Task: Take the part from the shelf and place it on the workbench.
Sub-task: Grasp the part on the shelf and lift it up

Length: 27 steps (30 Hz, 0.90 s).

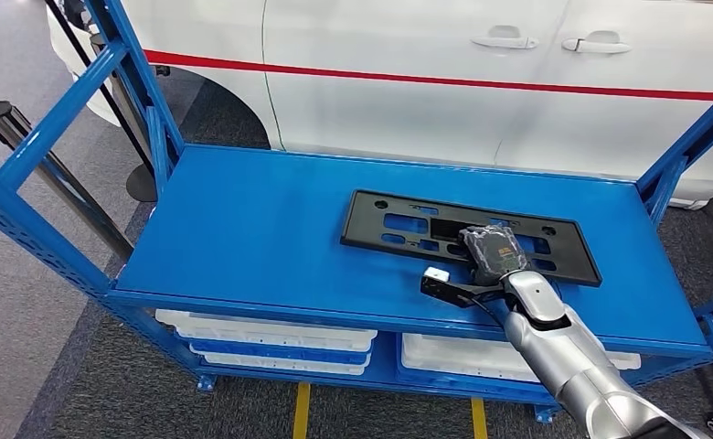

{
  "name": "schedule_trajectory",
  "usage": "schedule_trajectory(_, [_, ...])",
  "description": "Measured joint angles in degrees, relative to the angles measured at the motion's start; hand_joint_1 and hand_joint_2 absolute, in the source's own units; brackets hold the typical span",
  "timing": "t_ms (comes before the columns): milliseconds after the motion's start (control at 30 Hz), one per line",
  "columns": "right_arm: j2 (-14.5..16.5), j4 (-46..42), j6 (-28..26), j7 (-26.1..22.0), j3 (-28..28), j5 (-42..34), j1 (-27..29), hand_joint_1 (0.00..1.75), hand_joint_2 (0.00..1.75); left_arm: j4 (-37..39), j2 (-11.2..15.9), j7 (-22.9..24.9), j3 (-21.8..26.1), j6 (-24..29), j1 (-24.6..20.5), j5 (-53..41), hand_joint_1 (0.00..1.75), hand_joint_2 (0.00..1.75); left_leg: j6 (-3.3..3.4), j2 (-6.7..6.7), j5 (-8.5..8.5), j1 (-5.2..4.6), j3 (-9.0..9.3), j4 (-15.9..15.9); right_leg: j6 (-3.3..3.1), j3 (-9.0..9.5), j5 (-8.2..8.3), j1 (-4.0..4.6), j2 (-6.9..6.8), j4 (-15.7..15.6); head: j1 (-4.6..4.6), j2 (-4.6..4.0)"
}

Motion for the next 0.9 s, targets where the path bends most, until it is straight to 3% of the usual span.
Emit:
schedule_trajectory(333, [-0.1,-2.3,-1.0,-0.9,-0.7,0.2,1.6,1.75,1.75,0.0,0.2,-0.5,0.0,1.8,0.0,0.2,0.0,0.0,0.0,0.01,0.0,0.01,0.0,0.0,0.0,-0.01,0.0,0.01,0.0,0.0,0.0,0.0])
schedule_trajectory(700, [-1.3,-12.0,-6.3,-0.3,-0.8,7.5,5.7,1.75,1.75,0.0,0.4,0.2,0.0,2.4,0.0,1.3,0.0,0.0,0.0,0.04,-0.09,-0.31,-0.1,0.1,0.03,-0.08,0.03,-0.08,0.02,-0.1,0.0,-0.01])
schedule_trajectory(900, [-2.3,-20.4,-6.8,-1.7,-0.8,7.8,7.3,1.75,1.75,0.0,0.8,0.6,0.0,2.5,0.0,1.0,0.0,0.0,0.49,0.04,-0.38,-0.81,-0.15,0.2,0.47,-0.02,0.06,-0.51,0.03,-0.5,-0.02,0.01])
